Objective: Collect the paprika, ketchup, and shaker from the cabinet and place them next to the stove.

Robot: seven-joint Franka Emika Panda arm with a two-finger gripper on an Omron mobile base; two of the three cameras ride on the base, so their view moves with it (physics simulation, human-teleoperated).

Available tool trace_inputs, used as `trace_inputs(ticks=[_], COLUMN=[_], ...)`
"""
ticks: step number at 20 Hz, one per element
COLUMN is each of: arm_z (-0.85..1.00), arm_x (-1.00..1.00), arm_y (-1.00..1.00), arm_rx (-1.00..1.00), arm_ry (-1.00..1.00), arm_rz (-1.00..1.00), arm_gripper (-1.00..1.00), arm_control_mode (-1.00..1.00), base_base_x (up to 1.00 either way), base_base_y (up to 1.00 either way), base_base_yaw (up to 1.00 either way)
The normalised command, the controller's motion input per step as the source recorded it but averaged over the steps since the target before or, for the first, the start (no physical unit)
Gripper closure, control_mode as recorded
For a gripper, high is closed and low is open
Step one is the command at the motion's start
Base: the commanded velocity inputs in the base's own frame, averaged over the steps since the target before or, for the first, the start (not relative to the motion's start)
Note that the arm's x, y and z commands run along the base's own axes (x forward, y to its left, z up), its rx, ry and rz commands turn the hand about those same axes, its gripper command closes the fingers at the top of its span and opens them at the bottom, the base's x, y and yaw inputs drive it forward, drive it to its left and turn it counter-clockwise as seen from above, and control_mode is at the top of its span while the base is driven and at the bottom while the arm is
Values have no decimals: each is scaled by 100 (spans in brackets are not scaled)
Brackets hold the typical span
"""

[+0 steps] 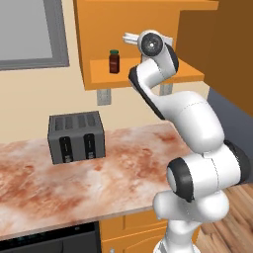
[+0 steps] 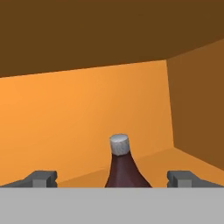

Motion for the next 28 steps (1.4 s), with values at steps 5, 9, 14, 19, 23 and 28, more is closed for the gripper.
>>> trace_inputs(ticks=[5, 9, 14, 19, 23, 28], arm_z=[-20, -12, 0, 0, 0, 0], arm_x=[16, 1, 0, 5, 19, 22], arm_y=[-36, -21, 0, 0, 0, 3], arm_rx=[-5, -5, 0, 0, 0, 0], arm_ry=[0, 0, 0, 0, 0, 0], arm_rz=[0, 0, 0, 0, 0, 0], arm_gripper=[-100, -100, -100, -100, -100, -100], arm_control_mode=[-100, -100, -100, -100, -100, -100], base_base_x=[0, 0, 0, 0, 0, 0], base_base_y=[0, 0, 0, 0, 0, 0], base_base_yaw=[0, 0, 0, 0, 0, 0])
